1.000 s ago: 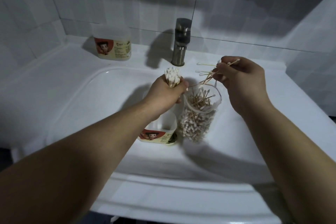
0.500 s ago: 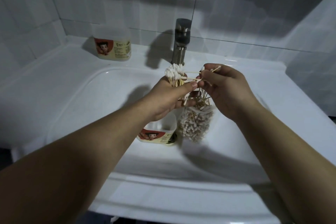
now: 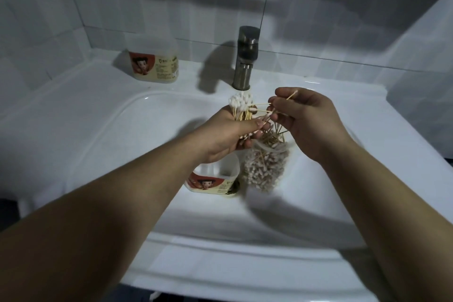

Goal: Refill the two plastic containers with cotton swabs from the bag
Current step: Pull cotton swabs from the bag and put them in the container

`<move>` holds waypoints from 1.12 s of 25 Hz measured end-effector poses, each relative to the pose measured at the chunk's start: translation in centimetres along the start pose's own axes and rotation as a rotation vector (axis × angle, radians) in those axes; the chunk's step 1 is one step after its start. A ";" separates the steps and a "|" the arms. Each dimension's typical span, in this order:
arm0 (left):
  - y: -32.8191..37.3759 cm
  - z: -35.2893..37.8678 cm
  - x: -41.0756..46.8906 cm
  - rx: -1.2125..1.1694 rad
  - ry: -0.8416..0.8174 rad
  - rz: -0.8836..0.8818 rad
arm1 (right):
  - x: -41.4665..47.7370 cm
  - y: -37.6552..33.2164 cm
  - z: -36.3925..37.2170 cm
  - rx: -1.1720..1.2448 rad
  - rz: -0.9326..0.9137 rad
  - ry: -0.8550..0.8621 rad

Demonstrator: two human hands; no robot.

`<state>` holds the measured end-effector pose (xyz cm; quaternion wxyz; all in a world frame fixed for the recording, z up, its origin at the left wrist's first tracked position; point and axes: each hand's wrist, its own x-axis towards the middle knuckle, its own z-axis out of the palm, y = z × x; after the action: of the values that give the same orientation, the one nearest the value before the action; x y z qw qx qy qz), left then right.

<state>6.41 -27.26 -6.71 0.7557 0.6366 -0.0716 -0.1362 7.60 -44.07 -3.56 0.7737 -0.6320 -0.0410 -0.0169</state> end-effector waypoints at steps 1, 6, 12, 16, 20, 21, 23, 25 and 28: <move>-0.1 0.0 0.1 -0.002 0.004 -0.010 | 0.1 0.0 -0.1 -0.011 -0.010 0.017; -0.2 -0.1 0.2 0.023 0.025 -0.049 | 0.3 0.0 -0.2 -0.001 -0.061 0.089; 0.0 -0.1 0.2 0.009 0.102 -0.117 | 1.0 -0.9 -1.6 0.112 -0.092 0.223; 0.1 -0.5 0.6 0.003 0.248 -0.092 | 1.1 -0.9 -2.0 0.092 -0.069 0.199; 0.5 -0.2 0.3 -0.074 0.244 -0.041 | 0.6 -0.4 -1.3 -0.042 -0.035 0.054; 0.5 -0.1 0.3 -0.089 0.212 -0.044 | 0.4 -0.3 -1.1 -0.089 -0.032 0.027; 0.5 0.0 -0.1 -0.106 0.127 -0.065 | 0.2 0.1 -0.8 -0.160 -0.026 -0.029; 0.4 0.1 -0.4 -0.072 0.044 -0.077 | 0.1 0.3 -0.7 -0.199 -0.019 -0.067; 0.2 0.3 -0.5 0.007 0.006 -0.071 | 0.2 0.6 -0.6 -0.204 -0.022 -0.078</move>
<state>5.88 -27.41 -6.41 0.7481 0.6420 -0.0471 -0.1608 7.85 -44.48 -4.28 0.7028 -0.7073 -0.0762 -0.0046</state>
